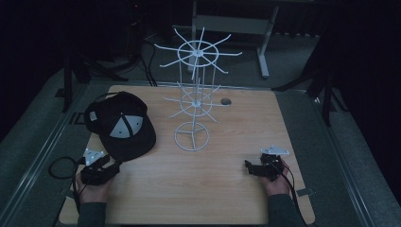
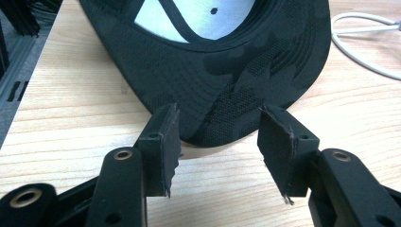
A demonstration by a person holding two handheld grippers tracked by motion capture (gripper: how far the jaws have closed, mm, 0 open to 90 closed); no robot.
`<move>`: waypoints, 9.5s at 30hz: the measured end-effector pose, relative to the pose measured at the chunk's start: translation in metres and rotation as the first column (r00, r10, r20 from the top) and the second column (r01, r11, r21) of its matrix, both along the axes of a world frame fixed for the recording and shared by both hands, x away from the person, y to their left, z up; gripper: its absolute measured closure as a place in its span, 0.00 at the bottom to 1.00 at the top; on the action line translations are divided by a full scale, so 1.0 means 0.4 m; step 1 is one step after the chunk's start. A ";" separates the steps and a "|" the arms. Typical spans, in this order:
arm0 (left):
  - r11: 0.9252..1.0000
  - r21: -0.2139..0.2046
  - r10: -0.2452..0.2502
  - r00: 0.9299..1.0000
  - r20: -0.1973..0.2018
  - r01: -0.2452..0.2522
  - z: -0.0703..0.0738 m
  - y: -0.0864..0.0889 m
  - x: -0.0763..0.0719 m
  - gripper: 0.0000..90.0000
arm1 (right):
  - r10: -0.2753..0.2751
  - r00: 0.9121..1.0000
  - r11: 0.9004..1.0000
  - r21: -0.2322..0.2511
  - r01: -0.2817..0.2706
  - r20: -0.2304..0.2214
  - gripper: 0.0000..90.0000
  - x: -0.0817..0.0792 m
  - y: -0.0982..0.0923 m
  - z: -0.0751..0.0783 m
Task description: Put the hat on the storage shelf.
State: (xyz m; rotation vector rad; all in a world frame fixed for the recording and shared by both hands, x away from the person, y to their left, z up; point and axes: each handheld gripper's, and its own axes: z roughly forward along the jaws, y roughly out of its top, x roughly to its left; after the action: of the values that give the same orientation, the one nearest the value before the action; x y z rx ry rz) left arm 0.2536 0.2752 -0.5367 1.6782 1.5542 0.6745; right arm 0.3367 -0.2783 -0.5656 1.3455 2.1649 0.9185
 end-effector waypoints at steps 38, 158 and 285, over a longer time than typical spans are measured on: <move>0.997 -0.005 -0.072 0.997 -0.006 0.072 0.026 0.009 0.034 0.54 | 0.002 1.000 1.000 0.000 -0.002 0.000 0.16 0.000 0.000 0.000; 0.983 -0.088 -0.169 0.981 -0.096 0.161 -0.039 -0.026 0.177 0.57 | 0.001 1.000 1.000 0.001 -0.001 -0.002 0.16 0.000 0.000 0.000; 0.982 -0.067 -0.162 0.974 0.161 0.174 0.183 -0.028 0.082 0.96 | 0.001 1.000 1.000 0.002 -0.001 -0.002 0.16 0.000 0.000 0.000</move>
State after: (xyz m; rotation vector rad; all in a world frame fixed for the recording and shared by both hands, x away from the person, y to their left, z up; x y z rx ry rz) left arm 0.2864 0.2642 -0.4634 1.6355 1.2975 0.6297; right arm 0.3367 -0.2782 -0.5655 1.3463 2.1667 0.9201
